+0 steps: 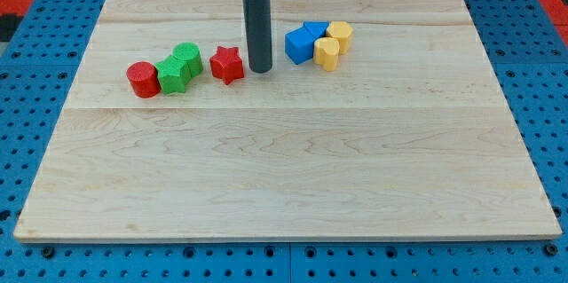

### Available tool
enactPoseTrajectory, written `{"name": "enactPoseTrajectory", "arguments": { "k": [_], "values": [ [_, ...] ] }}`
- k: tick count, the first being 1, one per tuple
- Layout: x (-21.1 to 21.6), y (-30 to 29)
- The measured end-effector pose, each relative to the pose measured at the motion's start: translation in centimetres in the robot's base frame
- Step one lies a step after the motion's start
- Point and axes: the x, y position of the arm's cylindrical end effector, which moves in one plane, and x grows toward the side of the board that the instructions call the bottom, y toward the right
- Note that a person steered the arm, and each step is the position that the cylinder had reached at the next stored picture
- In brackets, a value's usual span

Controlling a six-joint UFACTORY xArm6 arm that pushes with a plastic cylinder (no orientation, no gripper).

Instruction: Move the red star a bit left

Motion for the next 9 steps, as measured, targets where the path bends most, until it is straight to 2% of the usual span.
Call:
{"name": "enactPoseTrajectory", "arguments": {
  "k": [3, 5, 7, 9],
  "values": [
    [-0.4, 3.5],
    [-0.4, -1.2],
    [-0.6, -1.4],
    [0.0, -4.8]
  ]
}}
